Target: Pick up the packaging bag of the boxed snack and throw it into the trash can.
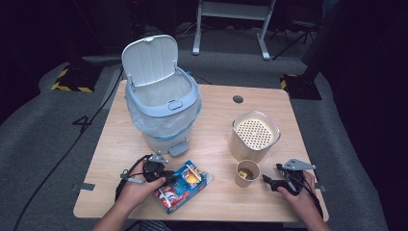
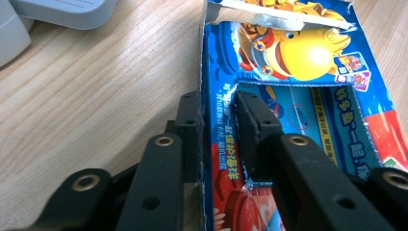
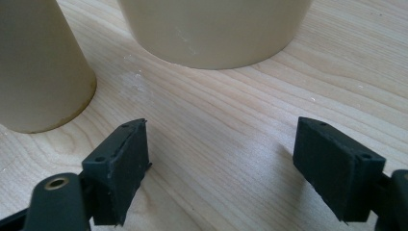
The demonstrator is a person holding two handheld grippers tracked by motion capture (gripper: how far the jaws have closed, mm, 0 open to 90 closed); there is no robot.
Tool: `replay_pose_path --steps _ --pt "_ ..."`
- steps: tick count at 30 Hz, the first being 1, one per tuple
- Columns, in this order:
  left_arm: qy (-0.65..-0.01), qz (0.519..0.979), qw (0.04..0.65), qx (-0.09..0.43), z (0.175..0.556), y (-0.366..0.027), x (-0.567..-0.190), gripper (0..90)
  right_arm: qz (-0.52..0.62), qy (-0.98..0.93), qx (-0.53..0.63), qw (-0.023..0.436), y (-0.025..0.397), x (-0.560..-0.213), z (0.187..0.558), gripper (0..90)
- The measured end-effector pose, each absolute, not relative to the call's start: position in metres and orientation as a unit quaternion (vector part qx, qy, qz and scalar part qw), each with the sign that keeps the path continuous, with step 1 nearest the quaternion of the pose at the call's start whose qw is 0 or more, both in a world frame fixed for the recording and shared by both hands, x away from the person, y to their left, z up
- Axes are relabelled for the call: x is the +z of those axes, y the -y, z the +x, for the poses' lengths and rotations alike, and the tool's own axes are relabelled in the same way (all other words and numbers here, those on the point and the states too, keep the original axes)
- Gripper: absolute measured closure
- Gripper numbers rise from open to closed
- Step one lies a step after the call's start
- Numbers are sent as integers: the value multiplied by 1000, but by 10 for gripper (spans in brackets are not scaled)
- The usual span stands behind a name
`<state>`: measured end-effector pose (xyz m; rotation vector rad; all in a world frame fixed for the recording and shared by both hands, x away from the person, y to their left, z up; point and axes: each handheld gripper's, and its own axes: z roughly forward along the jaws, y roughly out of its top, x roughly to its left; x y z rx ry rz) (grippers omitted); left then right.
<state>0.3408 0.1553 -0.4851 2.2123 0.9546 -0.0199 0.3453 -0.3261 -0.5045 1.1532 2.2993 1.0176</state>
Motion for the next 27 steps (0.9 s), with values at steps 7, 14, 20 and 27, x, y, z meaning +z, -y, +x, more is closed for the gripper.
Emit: replay_pose_path --steps 7,14,20,27 --pt "-368 862 349 3 340 -154 -484 778 410 -817 361 187 326 -504 345 200" --pt "-363 862 355 7 338 -153 -481 788 410 -817 361 187 326 -504 345 200" --pt "-355 845 399 29 335 -155 -464 789 409 -817 361 187 326 -504 345 200" --pt "-346 818 454 65 337 -159 -441 788 409 -817 361 187 326 -504 345 200"
